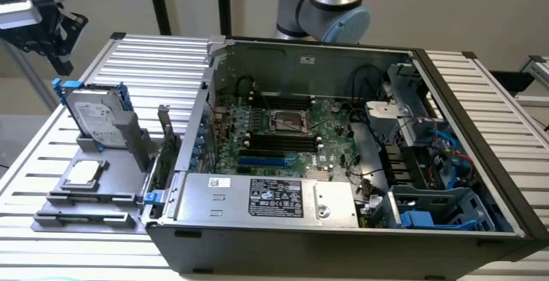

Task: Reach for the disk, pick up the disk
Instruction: 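Pick up the disk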

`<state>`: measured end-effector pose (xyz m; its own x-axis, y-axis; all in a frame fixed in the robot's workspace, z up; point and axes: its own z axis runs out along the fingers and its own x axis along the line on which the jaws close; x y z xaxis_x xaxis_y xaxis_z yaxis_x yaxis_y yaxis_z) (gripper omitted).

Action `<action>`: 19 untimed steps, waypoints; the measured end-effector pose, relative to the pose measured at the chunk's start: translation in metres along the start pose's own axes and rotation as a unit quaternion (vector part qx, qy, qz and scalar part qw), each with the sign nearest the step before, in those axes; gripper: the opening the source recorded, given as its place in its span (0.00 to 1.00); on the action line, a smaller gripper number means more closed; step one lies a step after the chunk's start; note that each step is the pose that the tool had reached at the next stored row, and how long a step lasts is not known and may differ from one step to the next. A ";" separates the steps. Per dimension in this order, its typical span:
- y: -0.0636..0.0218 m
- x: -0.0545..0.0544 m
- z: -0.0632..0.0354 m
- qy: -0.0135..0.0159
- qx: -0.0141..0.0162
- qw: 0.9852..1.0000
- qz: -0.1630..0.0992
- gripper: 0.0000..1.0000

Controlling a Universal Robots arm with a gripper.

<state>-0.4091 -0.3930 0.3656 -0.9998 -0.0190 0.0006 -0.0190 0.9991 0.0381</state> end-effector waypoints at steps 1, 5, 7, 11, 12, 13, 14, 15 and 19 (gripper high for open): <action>0.0018 0.001 0.0001 0.000 0.000 1.000 0.000 0.11; 0.0113 0.003 0.0005 0.000 0.000 1.000 0.000 0.11; 0.0130 0.006 0.0005 0.000 0.000 1.000 0.000 0.11; 0.0131 0.007 0.0006 0.000 0.000 1.000 0.000 0.11; 0.0131 0.007 0.0006 0.000 0.000 1.000 0.000 0.11; 0.0132 0.007 0.0005 0.000 0.000 1.000 -0.002 0.11; 0.0132 0.007 0.0006 0.000 0.000 1.000 -0.006 0.11; 0.0133 0.007 0.0007 0.000 0.000 1.000 -0.012 0.11; 0.0134 0.007 0.0007 0.002 0.000 0.999 -0.047 0.11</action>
<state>-0.4163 -0.3797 0.3655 -0.9935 -0.1136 0.0004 -0.1135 0.9928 0.0379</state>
